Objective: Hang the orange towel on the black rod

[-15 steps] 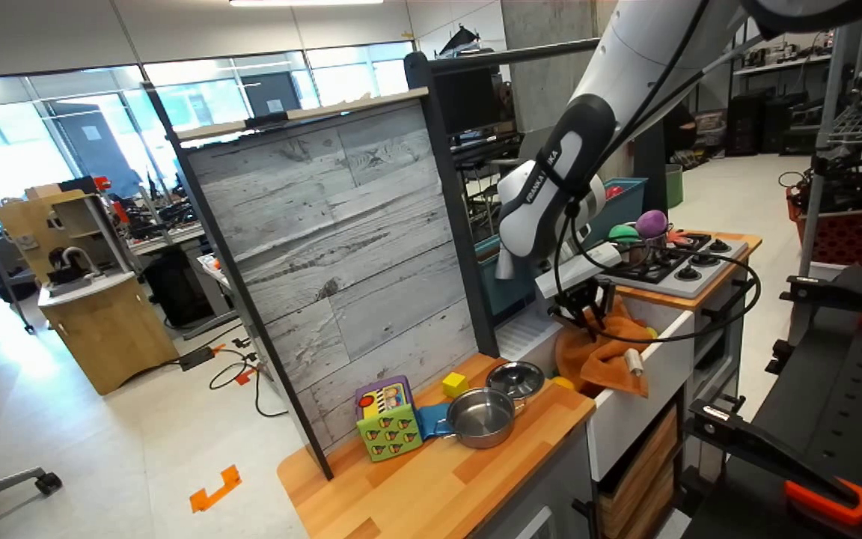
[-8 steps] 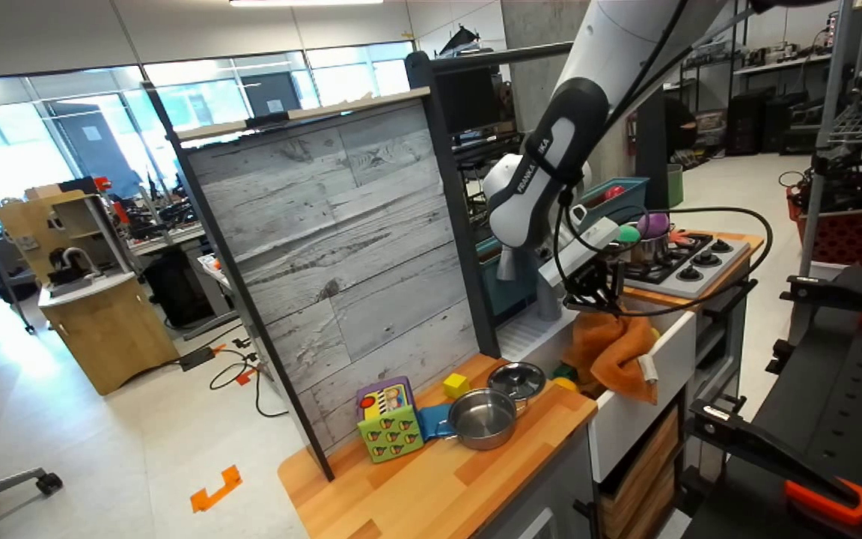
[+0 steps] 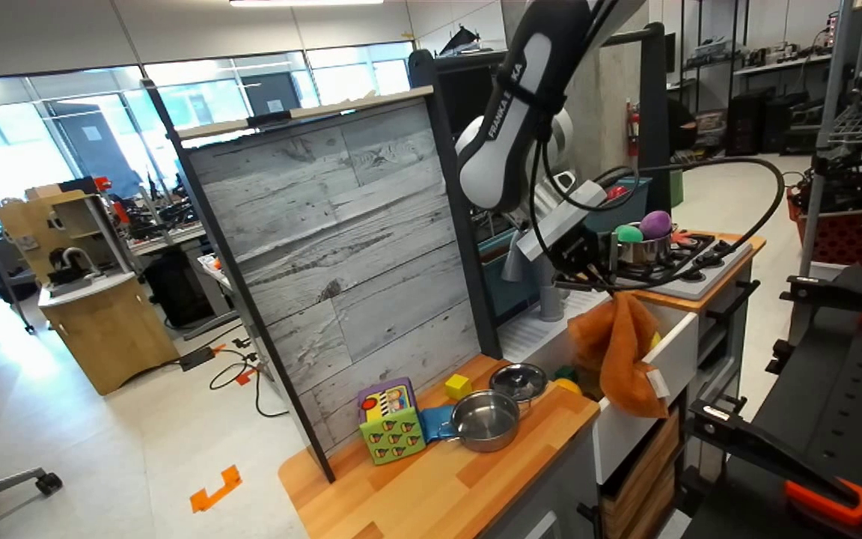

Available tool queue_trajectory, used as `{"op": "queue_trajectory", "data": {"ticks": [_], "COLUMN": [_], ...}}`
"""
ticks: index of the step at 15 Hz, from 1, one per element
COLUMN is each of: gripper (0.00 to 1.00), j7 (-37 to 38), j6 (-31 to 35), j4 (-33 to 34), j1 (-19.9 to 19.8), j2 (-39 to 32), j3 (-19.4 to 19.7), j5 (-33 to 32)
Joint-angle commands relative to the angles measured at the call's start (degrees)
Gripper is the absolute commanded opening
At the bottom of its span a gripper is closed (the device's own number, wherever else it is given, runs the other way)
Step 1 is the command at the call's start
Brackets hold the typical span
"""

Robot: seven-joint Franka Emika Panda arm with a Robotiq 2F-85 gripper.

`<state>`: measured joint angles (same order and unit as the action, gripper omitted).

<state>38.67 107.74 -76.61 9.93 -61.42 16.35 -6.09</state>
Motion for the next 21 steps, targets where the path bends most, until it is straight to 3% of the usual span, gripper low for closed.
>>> {"op": "queue_trajectory", "data": {"ticks": [1, 5, 10, 11, 15, 21], "gripper": [0.01, 0.01, 0.01, 0.01, 0.01, 0.01], "j7": [-0.1, -1.3, -4.4, -4.6, -8.2, -11.9], "j6": [6.5, 16.7, 25.8, 26.7, 30.5, 31.3], "j4": [-13.3, -23.5, -35.0, -36.7, -43.8, -45.7], "j1": [-0.2, -1.5, -1.8, -4.2, -8.2, -12.9], "j2": [12.5, 24.7, 40.8, 44.2, 57.3, 70.6], "j3": [-1.7, -3.1, -2.1, -4.1, -5.9, -6.9], "j5": [-1.5, -0.1, 5.5, 5.5, 10.1, 22.2]}}
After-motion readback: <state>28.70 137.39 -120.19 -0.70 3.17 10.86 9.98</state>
